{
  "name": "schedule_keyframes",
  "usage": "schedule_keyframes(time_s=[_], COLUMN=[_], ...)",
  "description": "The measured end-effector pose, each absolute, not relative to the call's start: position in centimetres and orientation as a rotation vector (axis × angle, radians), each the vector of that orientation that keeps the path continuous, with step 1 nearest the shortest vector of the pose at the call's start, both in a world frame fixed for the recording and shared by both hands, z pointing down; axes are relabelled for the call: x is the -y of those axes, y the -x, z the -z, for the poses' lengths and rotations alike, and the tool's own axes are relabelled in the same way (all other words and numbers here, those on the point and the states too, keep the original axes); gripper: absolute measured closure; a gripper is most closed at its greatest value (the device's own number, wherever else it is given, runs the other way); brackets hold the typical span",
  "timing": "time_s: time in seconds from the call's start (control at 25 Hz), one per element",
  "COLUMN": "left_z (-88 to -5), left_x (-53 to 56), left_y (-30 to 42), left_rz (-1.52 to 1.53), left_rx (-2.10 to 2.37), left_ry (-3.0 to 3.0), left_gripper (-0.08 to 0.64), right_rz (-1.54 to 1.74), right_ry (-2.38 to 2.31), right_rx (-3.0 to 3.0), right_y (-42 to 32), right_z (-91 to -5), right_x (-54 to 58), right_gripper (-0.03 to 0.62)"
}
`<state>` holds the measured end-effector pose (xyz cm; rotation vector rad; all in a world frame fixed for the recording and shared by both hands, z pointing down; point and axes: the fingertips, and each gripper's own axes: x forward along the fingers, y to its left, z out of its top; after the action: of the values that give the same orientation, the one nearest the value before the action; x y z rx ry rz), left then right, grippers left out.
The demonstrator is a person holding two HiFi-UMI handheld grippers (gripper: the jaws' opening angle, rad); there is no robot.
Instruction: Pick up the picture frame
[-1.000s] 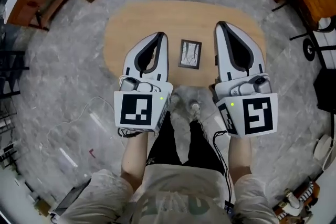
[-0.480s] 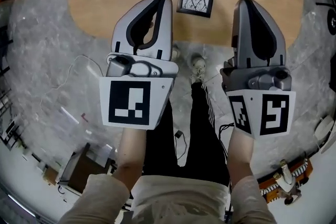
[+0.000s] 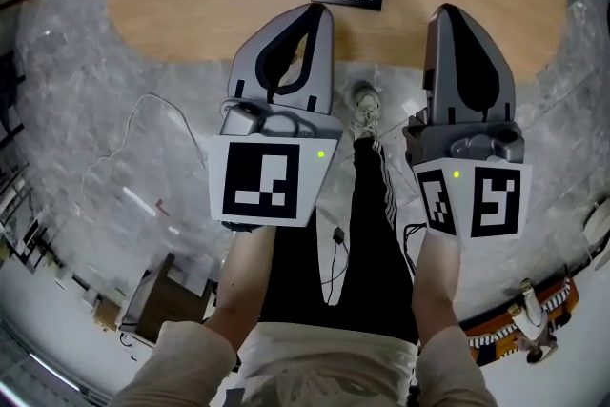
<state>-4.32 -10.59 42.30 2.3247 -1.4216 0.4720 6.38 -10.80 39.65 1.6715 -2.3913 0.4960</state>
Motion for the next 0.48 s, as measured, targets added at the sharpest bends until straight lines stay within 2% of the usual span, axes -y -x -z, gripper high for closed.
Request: schedule_keyframes(time_s=[0.48], left_z=[-42.6], left_x=[13.2], left_y=[2.3], left_rz=[-0.675], left_rx=[1.297], left_ry=[-2.513], left_gripper=[0.551], right_rz=[-0.433], right_ry=[-1.599], right_rx=[2.376], right_y=[-7.1], right_z=[-40.1], right_x=[11.0], right_gripper=[0.588])
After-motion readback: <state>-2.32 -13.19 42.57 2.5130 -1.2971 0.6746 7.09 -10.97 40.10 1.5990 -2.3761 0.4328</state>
